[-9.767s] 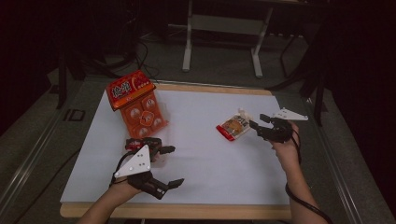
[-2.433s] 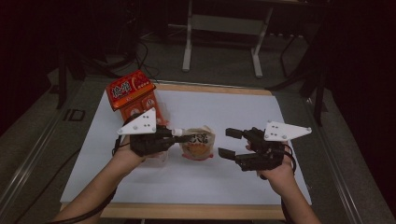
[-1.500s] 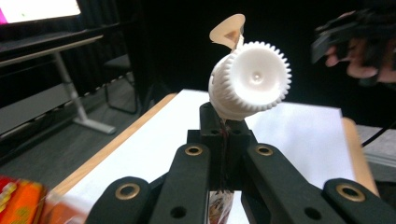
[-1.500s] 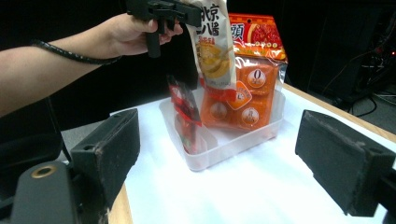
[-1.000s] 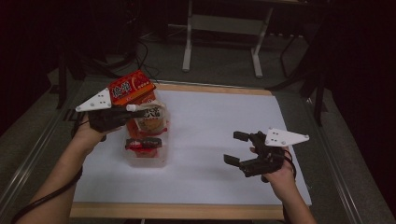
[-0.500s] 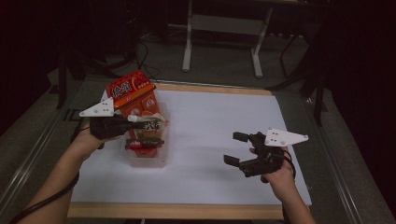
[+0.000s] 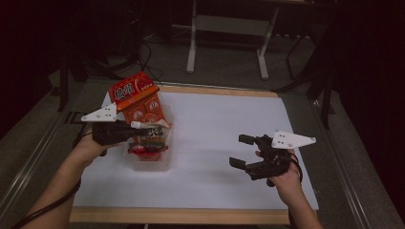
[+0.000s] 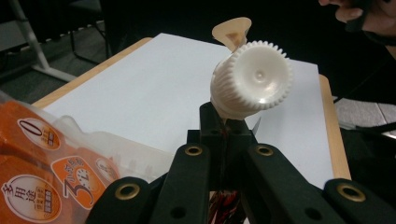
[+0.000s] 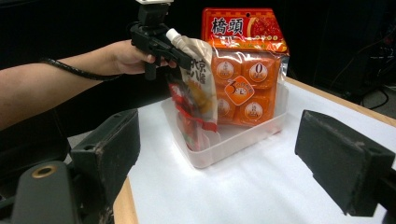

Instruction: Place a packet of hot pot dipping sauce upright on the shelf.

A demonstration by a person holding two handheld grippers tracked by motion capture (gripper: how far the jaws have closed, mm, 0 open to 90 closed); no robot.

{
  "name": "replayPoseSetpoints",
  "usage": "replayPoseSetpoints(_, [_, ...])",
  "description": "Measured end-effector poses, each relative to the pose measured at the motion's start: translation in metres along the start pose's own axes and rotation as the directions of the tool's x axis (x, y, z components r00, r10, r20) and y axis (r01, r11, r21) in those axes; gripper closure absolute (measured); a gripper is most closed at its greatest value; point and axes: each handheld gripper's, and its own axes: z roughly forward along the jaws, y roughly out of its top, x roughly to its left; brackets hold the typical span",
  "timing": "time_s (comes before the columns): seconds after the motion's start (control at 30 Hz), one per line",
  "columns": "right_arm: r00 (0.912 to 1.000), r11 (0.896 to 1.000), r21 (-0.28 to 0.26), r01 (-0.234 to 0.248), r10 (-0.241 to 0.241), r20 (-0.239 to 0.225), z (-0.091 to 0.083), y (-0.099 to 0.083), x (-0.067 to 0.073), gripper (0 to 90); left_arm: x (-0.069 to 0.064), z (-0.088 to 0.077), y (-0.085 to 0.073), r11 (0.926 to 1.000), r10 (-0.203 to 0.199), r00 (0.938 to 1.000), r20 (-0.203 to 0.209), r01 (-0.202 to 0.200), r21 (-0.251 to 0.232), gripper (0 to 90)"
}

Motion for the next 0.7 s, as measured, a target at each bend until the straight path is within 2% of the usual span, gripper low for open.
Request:
replayPoseSetpoints(0.07, [1.0,1.0,-0.002,-0.003,0.003,-0.002,0.0003,-0.0004,-0.0004,14.0,0.0007,0.0001,0.0003,0.9999,-0.014,0.9998,0.015,0.014,0.002,90.0])
replayPoseSetpoints(0.3, [1.0,1.0,-0.003,-0.009,0.009,-0.001,0.0005,-0.0008,-0.0013,14.1,0.0011,0.0005,-0.0001,0.9995,-0.033,0.9992,0.024,0.033,0.004,90.0])
replayPoseSetpoints(0.47, [0.9999,1.0,-0.014,-0.017,0.017,-0.002,-0.0005,-0.0003,-0.0023,14.2,-0.0016,-0.0005,0.0026,0.9996,-0.017,0.9992,0.035,0.016,0.022,90.0])
replayPoseSetpoints(0.6, [0.9998,1.0,-0.014,-0.018,0.018,-0.001,-0.0001,-0.0012,-0.0023,14.2,-0.0007,0.0008,0.0053,0.9987,-0.01,0.9995,0.028,0.009,0.051,90.0])
replayPoseSetpoints(0.7, [0.9997,1.0,-0.013,-0.022,0.022,-0.002,0.0002,-0.0016,-0.0025,14.2,0.0003,0.0026,0.0067,0.9988,0.005,1.0,0.007,-0.005,0.05,90.0])
